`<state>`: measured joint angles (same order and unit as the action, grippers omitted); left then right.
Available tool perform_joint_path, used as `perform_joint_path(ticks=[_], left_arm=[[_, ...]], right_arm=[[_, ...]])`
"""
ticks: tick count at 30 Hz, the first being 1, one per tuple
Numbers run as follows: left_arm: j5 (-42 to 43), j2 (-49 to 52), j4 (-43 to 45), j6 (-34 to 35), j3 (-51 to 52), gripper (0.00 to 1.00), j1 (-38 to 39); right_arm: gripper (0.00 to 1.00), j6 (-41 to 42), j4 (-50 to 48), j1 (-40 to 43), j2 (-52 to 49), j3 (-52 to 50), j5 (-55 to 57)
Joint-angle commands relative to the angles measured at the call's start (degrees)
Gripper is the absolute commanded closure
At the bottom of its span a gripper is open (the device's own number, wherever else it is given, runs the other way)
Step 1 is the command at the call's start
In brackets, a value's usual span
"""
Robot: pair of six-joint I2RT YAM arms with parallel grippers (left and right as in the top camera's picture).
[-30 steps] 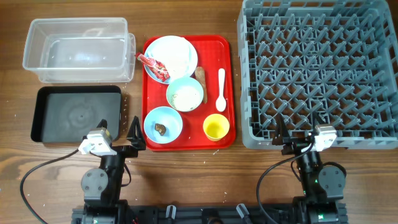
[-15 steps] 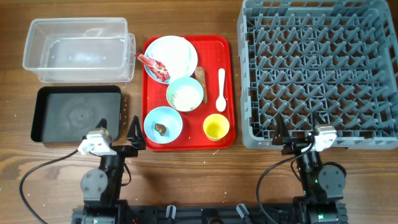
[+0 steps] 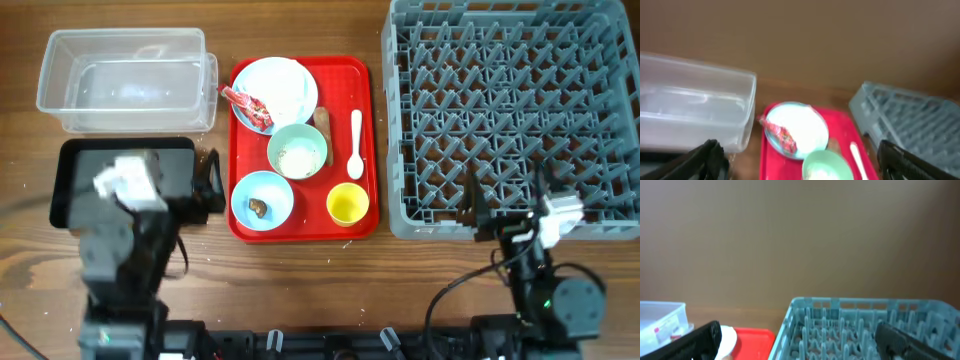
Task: Sort waste into correct bins and load items into the dishwasher rack
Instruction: 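Reach the left gripper to the blue plate and grasp the red wrapper and tissue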
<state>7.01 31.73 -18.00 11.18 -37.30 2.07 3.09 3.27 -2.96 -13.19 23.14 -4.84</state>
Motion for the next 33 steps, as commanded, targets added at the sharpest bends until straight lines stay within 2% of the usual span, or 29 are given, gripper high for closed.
perform_joint_path(ticks=[1,5,9,13,16,22,24,25,29,33], left_arm=[[0.46,17.75,-9.16,-1.99,-18.82,0.0,-0.42],[0.46,38.03,-23.52,-1.79,-40.15,0.0,0.85],[-1.05,58.07,-36.65,-1.77,-61.18,0.0,4.39],[0.96,70.77,-39.69,-1.75,-71.3,0.0,6.47],[9.27,78.05,-34.75,-1.75,-71.89,0.0,7.41],[10.47,84.26,-31.89,0.48,-71.87,0.0,7.52],[3.1,87.1,-31.85,11.82,-71.56,0.0,8.04],[0.52,88.37,-31.93,14.38,-71.52,0.0,8.5],[-9.11,93.7,-31.87,22.75,-71.52,0.0,12.35],[-16.63,96.78,-30.82,24.26,-71.52,0.0,16.46]], right_arm=[[0.0,-3.65,5.22,-0.46,-12.33,13.77,1.4],[0.0,-4.61,13.92,-0.46,-29.38,29.18,1.38],[0.0,-4.59,27.91,-0.46,-48.04,46.9,-1.2],[0.0,-4.59,36.68,-0.46,-60.94,57.16,-10.08],[0.0,-4.37,38.29,-0.46,-66.62,57.46,-13.27],[0.0,1.44,42.93,-0.46,-70.64,57.44,-13.27],[0.0,1.44,43.45,-0.46,-70.82,57.44,-13.25],[0.0,1.42,43.52,-0.46,-70.82,57.44,-13.25],[0.0,1.44,44.02,-0.46,-70.82,57.42,-13.25],[0.0,1.4,45.24,-0.46,-70.82,57.42,-13.22]])
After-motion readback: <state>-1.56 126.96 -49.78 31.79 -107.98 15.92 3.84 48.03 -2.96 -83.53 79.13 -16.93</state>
